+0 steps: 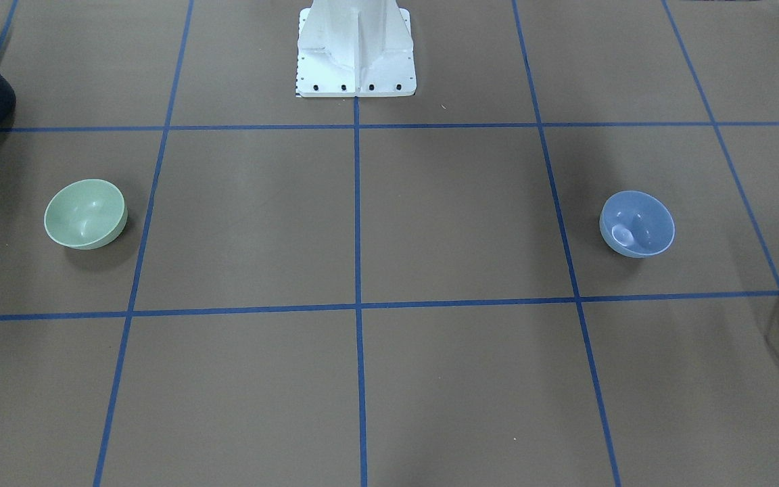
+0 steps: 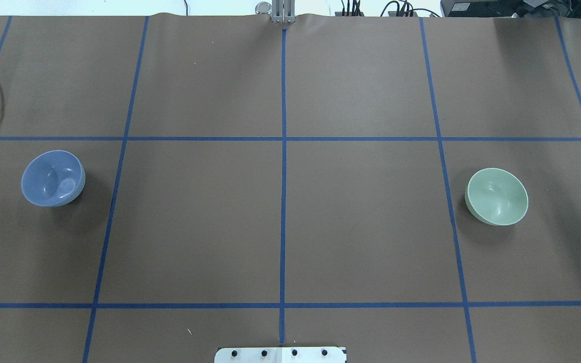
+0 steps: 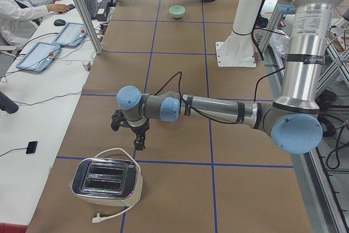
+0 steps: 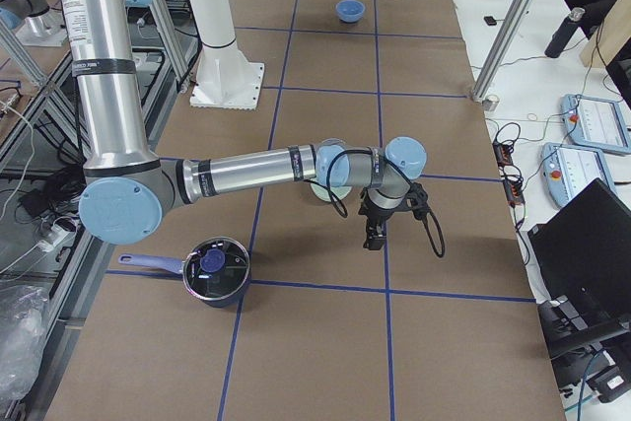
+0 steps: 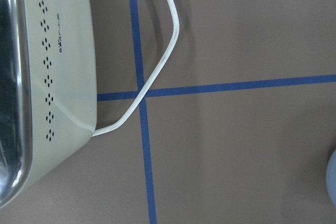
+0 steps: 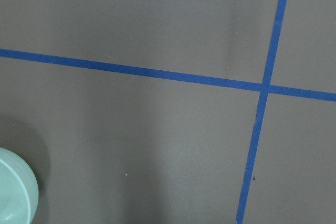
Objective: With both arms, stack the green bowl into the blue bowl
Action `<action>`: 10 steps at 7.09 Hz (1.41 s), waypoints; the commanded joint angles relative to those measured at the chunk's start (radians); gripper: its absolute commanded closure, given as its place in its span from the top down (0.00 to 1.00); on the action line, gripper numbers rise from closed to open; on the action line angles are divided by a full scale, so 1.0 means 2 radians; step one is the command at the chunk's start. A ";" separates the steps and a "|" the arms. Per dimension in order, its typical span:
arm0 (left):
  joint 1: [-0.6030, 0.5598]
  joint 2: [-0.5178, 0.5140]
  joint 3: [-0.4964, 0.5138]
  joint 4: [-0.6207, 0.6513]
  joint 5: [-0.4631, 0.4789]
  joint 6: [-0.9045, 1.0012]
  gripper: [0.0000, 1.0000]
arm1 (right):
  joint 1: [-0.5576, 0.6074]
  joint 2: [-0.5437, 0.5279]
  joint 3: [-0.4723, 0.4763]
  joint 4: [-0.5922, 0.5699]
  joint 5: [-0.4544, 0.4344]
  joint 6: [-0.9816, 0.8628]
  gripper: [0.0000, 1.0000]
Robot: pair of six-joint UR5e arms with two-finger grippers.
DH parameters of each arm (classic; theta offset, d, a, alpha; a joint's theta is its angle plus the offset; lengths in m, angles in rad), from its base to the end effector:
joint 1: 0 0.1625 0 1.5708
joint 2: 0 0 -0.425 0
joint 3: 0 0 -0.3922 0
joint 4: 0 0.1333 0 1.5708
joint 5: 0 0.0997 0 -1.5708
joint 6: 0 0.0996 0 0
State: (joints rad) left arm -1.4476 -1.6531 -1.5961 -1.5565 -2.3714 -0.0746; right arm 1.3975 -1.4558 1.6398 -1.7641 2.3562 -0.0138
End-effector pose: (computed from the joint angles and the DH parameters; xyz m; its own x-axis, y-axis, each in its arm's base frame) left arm 0.0039 -0.5342 0.6037 0.6900 0.0779 -0.7196 -0.0711 0.9967 0.0397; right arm -0.0300 -0.5362 0.5843 0.6952 -0.1290 0.7071 0.1820 0.9833 0.0005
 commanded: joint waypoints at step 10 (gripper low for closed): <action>0.181 0.014 -0.009 -0.260 -0.012 -0.368 1.00 | -0.026 0.026 0.020 0.052 -0.005 -0.001 1.00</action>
State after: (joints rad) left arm -1.1313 -1.6343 -1.6177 -2.0133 -2.4019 -0.7462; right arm 1.3665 -1.4195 1.6524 -1.6601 2.3555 -0.0135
